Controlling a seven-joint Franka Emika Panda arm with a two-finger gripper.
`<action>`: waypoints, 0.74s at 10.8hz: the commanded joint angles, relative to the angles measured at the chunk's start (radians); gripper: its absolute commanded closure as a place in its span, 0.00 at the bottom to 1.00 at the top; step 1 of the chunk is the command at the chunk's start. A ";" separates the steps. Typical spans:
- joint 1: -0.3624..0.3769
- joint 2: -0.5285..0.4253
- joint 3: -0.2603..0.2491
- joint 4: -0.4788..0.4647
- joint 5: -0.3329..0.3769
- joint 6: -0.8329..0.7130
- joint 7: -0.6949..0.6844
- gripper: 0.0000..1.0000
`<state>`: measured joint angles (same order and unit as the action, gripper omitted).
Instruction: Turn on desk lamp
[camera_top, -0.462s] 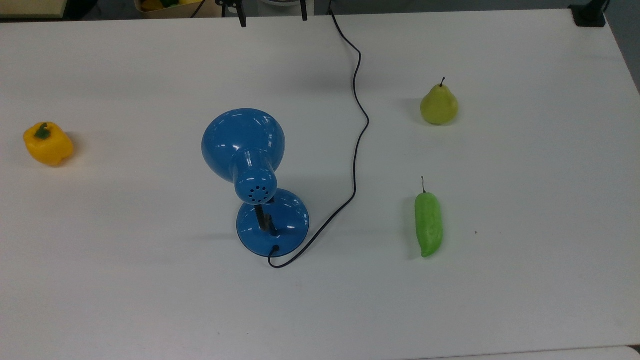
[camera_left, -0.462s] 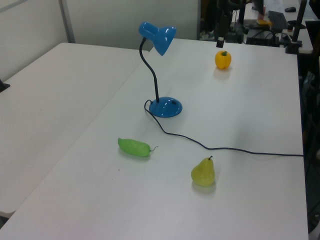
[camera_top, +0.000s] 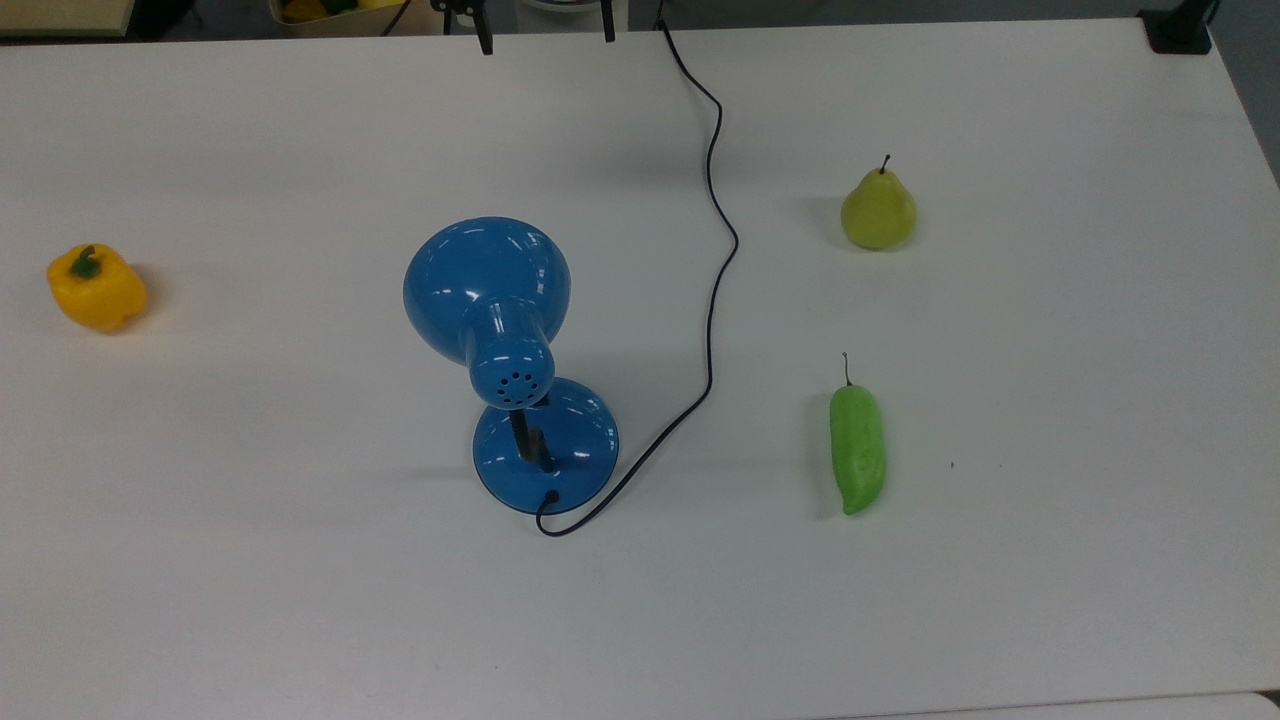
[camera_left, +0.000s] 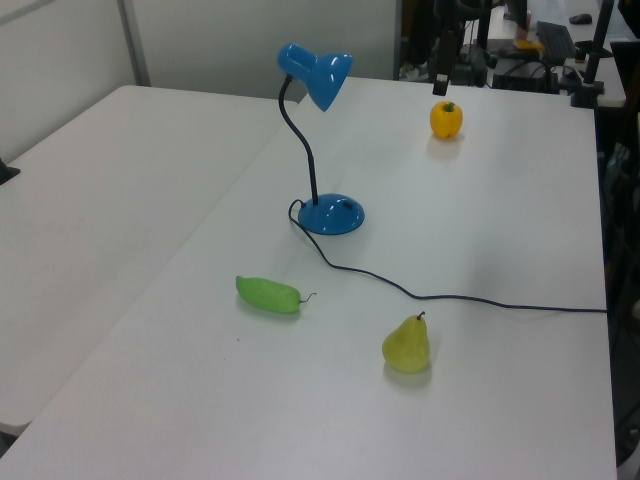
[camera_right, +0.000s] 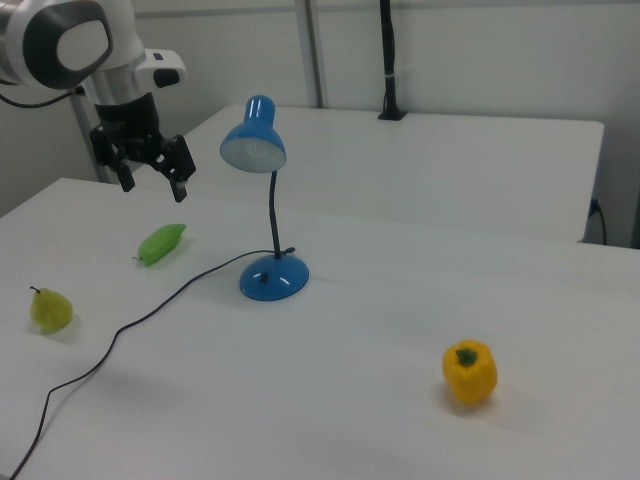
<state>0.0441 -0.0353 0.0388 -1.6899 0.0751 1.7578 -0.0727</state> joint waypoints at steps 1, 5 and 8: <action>0.019 -0.006 -0.017 -0.017 -0.012 0.006 -0.022 0.00; 0.011 -0.011 -0.020 -0.014 0.005 0.011 -0.021 0.68; 0.011 -0.009 -0.020 -0.014 0.012 0.014 -0.021 0.96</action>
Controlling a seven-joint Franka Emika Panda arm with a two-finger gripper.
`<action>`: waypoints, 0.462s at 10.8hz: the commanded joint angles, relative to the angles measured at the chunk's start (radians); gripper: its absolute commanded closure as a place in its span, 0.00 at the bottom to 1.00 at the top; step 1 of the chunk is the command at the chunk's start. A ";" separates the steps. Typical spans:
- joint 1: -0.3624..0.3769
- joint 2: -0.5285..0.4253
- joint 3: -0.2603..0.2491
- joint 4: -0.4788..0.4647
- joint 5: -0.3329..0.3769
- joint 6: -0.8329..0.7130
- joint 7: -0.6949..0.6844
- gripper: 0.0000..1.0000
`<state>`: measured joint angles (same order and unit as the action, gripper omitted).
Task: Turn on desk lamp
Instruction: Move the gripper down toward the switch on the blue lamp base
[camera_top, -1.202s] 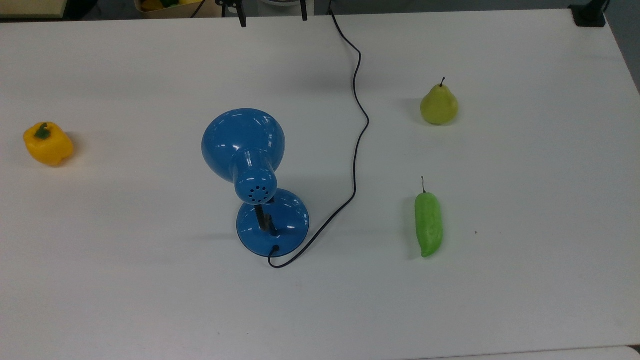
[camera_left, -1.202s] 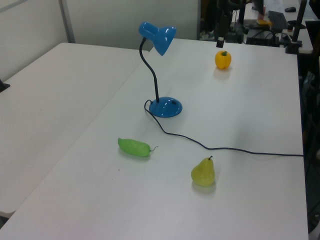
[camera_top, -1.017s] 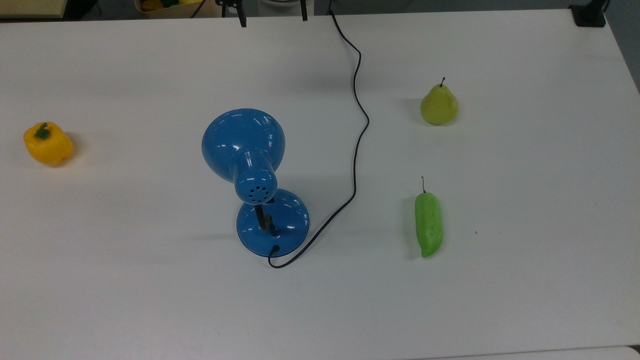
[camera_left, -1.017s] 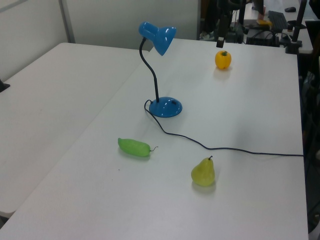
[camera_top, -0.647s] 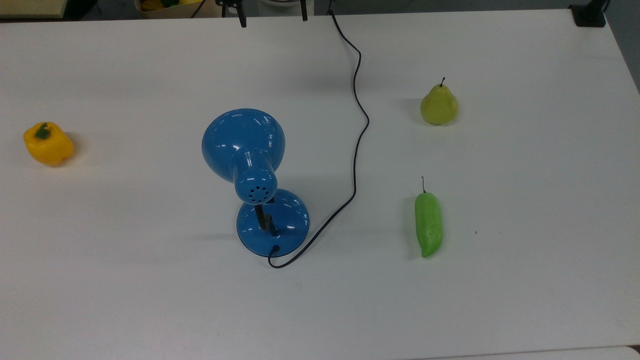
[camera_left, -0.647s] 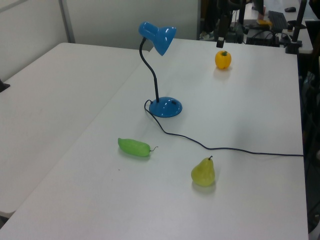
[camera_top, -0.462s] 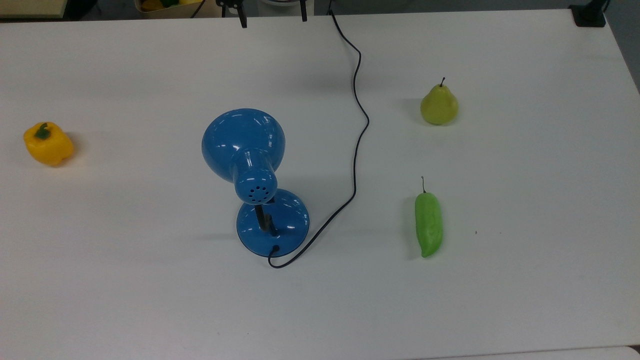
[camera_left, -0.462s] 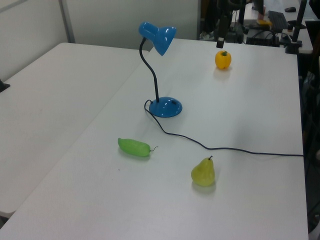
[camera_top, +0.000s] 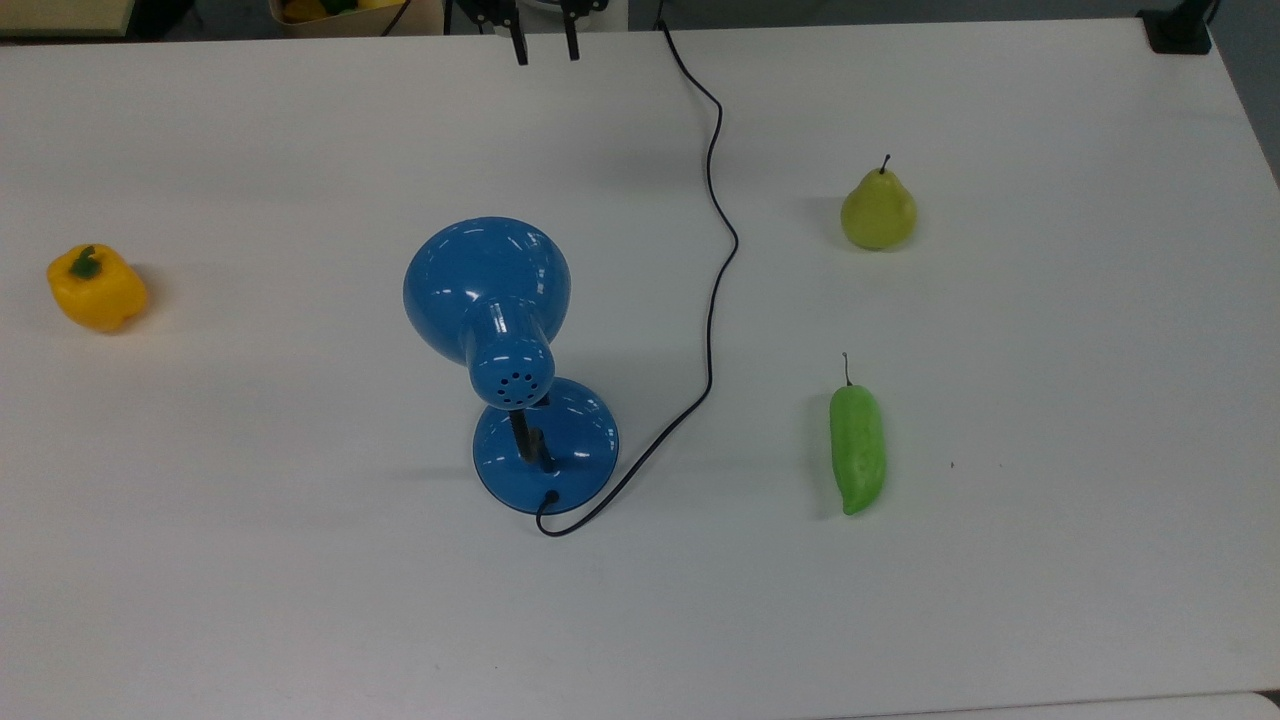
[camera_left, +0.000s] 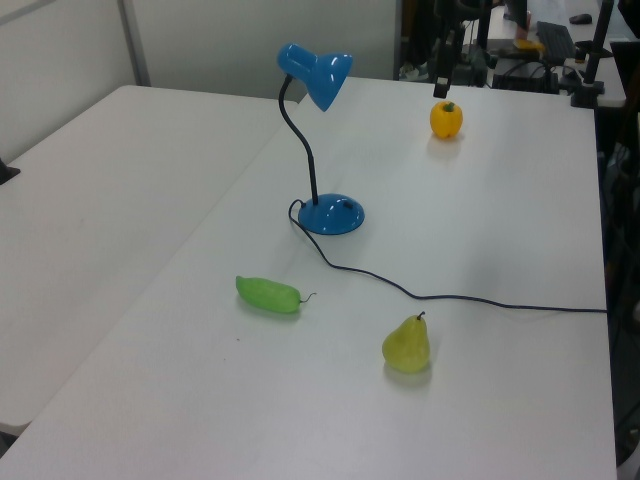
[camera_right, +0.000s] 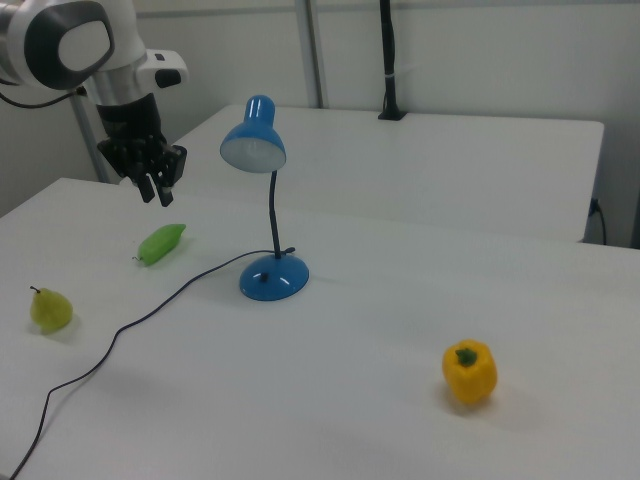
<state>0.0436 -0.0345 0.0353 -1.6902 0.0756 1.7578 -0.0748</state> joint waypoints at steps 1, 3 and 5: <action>0.013 -0.010 -0.018 -0.014 0.010 0.015 -0.019 0.98; 0.016 -0.008 -0.018 -0.014 0.012 0.014 -0.008 0.98; 0.019 -0.007 -0.017 -0.016 0.012 0.014 -0.006 0.99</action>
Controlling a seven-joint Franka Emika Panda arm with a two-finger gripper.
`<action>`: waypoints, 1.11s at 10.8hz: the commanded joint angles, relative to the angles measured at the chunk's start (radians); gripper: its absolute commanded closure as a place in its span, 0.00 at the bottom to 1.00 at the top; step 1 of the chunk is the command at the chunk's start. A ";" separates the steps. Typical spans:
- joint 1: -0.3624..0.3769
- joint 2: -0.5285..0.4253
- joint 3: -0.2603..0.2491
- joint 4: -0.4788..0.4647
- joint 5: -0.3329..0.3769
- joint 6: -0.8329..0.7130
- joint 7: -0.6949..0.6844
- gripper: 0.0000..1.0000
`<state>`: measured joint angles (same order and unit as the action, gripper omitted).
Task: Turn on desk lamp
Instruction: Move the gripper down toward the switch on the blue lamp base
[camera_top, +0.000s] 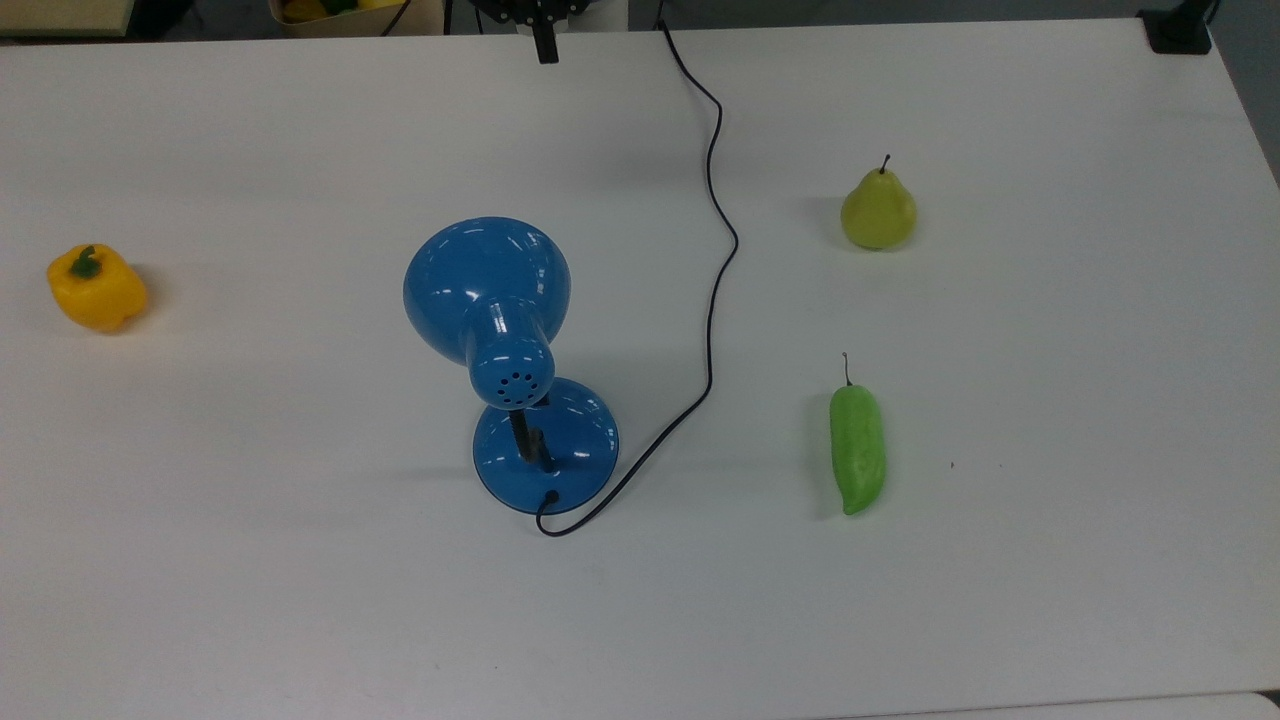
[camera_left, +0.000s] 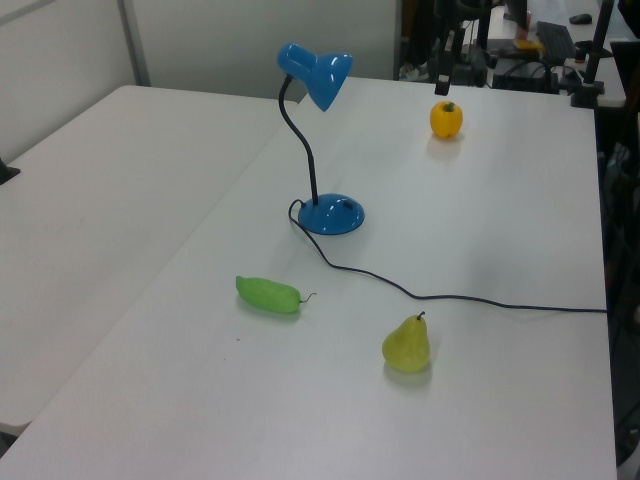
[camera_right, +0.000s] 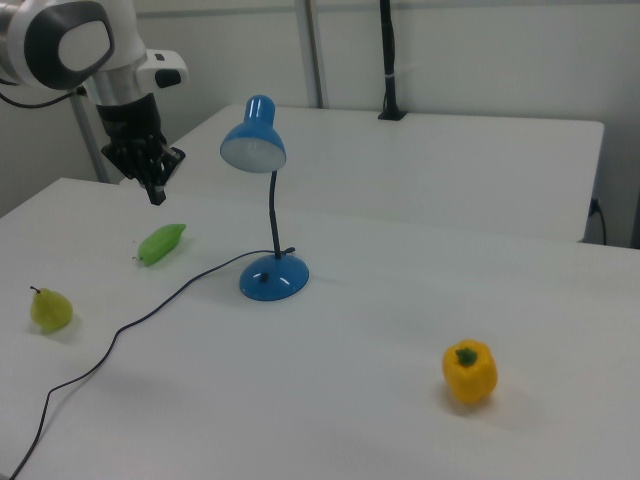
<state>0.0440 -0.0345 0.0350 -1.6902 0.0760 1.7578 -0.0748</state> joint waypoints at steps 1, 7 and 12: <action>0.020 -0.004 -0.017 -0.017 0.011 0.014 -0.007 1.00; 0.037 0.028 -0.018 -0.115 -0.007 0.153 -0.019 1.00; 0.034 0.148 -0.020 -0.118 -0.061 0.337 -0.019 1.00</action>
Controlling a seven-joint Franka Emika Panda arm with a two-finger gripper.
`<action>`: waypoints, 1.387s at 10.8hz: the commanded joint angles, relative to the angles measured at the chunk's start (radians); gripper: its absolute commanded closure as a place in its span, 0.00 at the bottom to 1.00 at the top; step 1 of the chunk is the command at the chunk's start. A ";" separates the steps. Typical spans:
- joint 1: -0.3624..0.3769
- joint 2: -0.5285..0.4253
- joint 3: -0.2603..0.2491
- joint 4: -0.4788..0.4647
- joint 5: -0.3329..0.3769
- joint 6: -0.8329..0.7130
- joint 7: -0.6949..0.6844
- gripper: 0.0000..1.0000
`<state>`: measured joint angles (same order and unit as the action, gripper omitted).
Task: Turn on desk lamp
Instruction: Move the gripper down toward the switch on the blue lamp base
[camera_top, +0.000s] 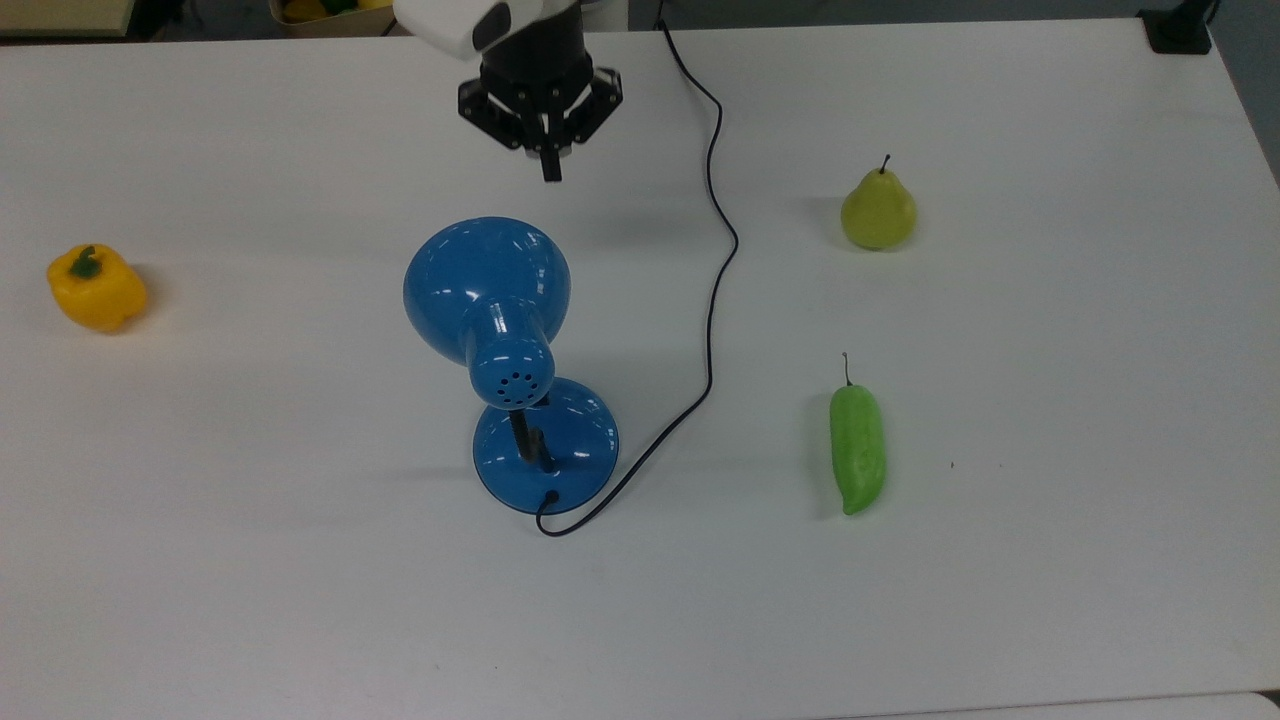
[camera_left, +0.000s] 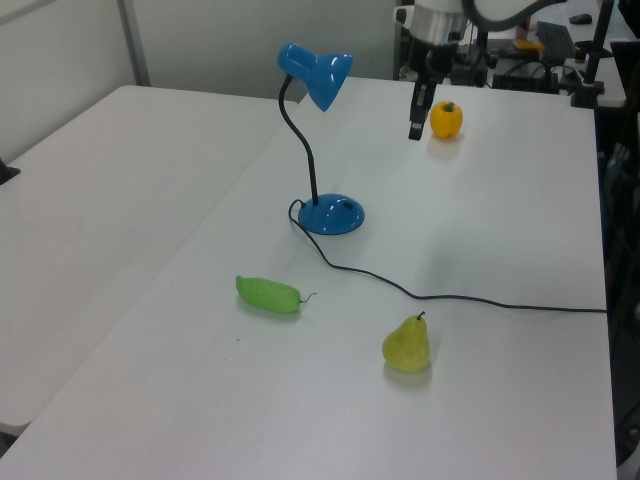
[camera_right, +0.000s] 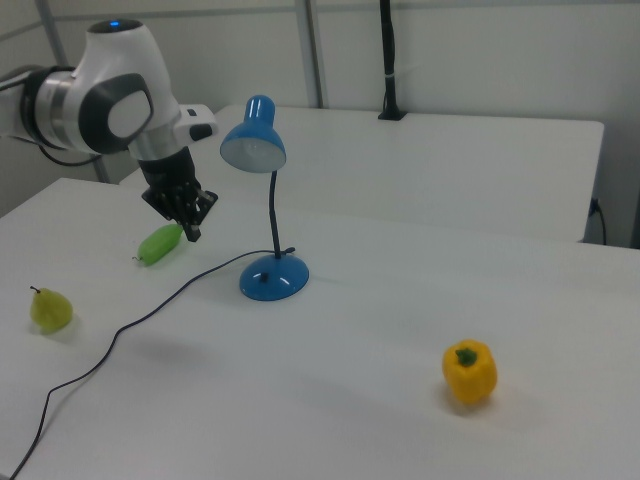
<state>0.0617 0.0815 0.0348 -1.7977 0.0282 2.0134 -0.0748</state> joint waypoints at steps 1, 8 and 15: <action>0.015 0.052 -0.019 -0.011 -0.013 0.100 -0.017 1.00; 0.015 0.194 -0.019 -0.018 -0.021 0.381 -0.008 1.00; 0.013 0.308 -0.033 -0.014 -0.042 0.597 -0.020 1.00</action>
<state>0.0611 0.3638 0.0179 -1.8042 0.0169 2.5412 -0.0756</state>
